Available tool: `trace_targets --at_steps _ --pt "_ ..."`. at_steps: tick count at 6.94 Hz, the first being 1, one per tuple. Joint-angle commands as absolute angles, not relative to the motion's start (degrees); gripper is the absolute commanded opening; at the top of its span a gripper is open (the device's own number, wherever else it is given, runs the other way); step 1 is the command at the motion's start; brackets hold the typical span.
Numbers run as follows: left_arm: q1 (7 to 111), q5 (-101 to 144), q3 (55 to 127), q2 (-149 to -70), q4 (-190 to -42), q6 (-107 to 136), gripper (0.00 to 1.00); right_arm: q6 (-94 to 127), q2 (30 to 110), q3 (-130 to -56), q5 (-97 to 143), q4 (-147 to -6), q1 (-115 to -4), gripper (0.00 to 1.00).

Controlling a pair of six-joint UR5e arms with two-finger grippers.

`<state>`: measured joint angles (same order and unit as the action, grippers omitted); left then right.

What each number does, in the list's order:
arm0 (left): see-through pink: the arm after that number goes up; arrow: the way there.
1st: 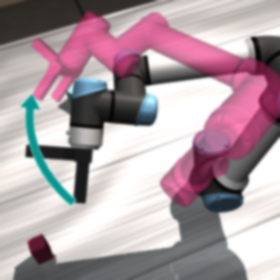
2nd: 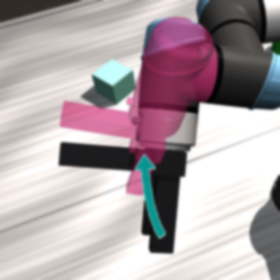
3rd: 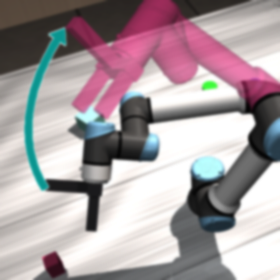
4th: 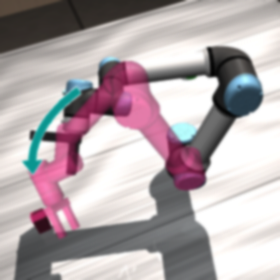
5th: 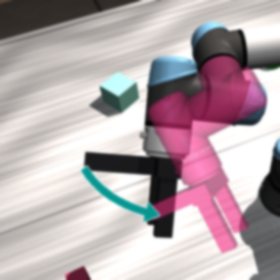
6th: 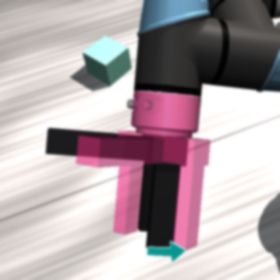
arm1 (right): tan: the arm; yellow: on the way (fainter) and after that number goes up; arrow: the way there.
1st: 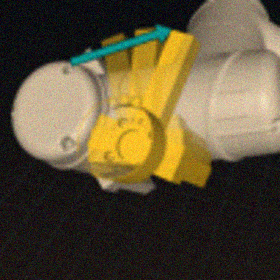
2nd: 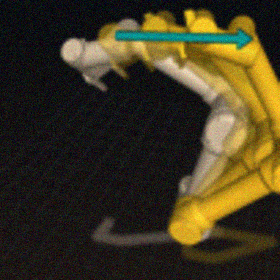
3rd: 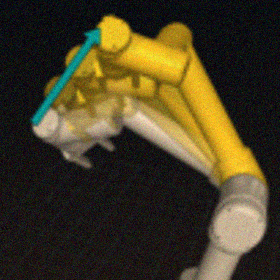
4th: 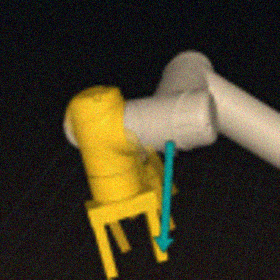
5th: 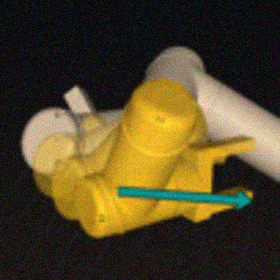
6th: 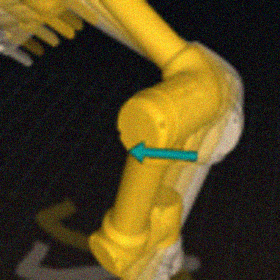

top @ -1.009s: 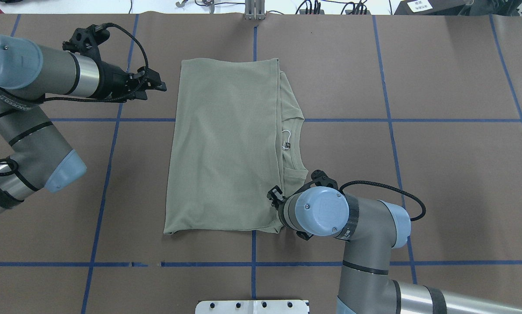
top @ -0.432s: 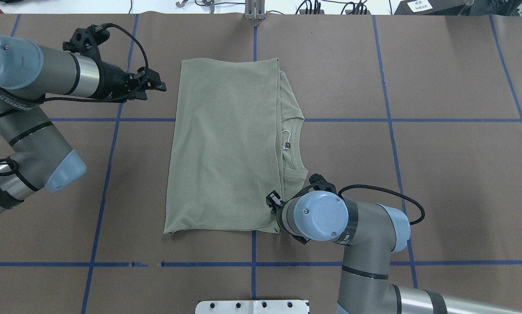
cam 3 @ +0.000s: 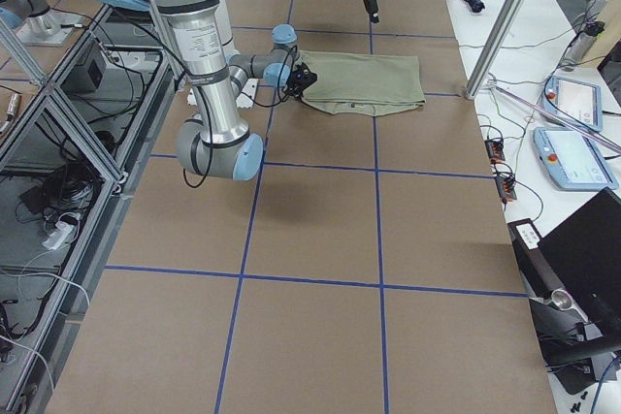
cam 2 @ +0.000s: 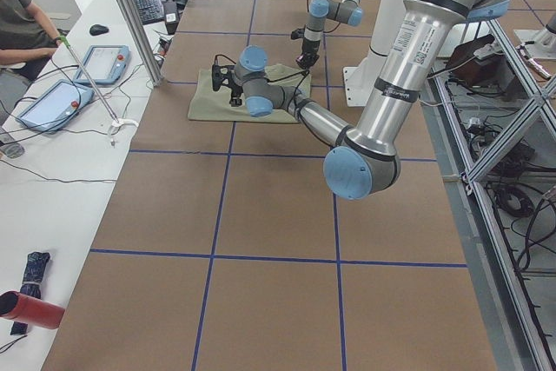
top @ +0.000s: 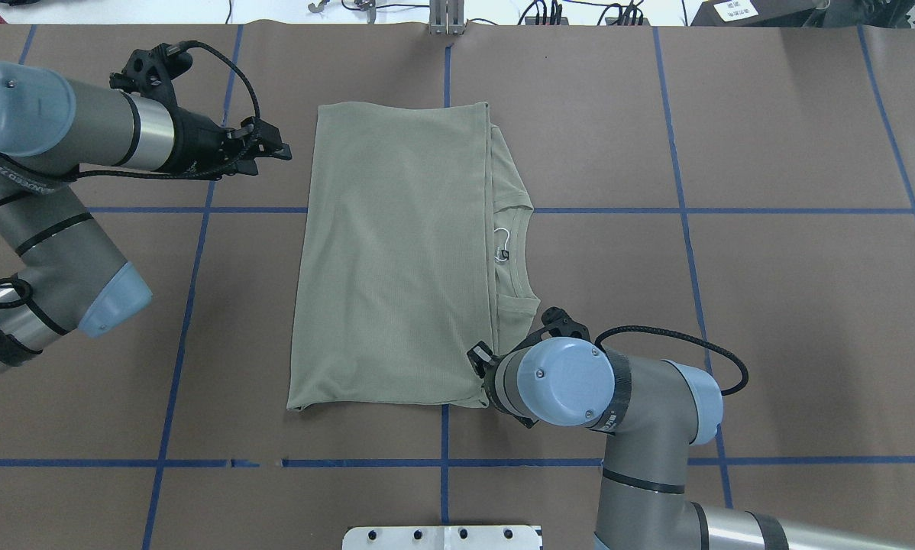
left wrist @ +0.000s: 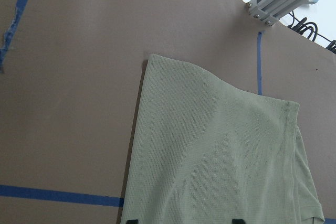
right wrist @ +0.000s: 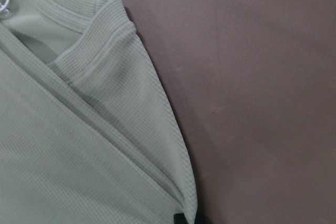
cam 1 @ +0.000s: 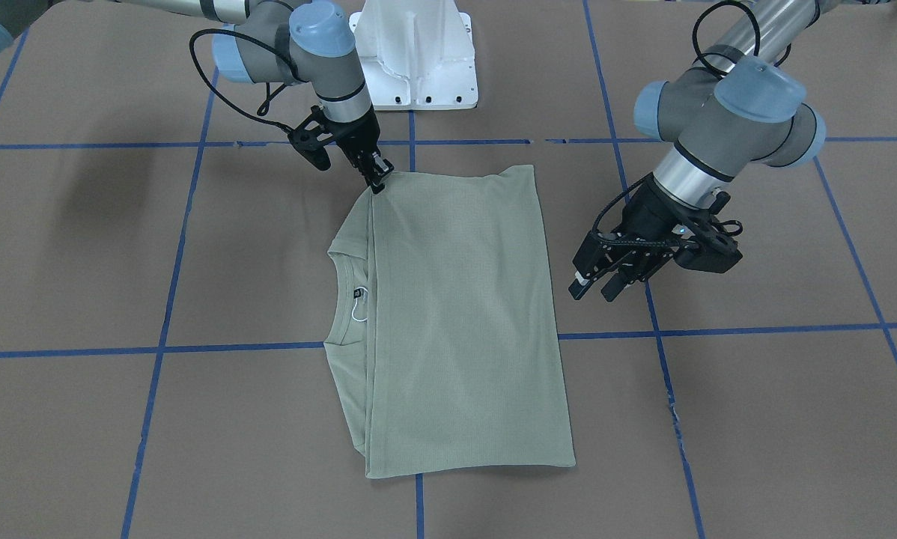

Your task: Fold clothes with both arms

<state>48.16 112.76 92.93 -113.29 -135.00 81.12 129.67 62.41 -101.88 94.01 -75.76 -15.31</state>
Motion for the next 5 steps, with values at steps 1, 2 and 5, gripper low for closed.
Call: trace_targets --at_steps 1,2,5 --pt "48.16 112.85 93.07 -113.03 -134.91 81.3 0.67 129.2 62.75 -103.0 94.04 -75.76 -15.38 0.0" --pt "47.9 112.85 94.47 -111.81 -135.0 85.74 0.68 129.2 63.71 -104.05 94.13 -75.76 -15.64 0.0" --pt "38.28 107.53 104.9 -107.24 -135.09 104.85 0.85 129.02 70.92 -111.09 94.22 -75.67 -14.85 0.0"
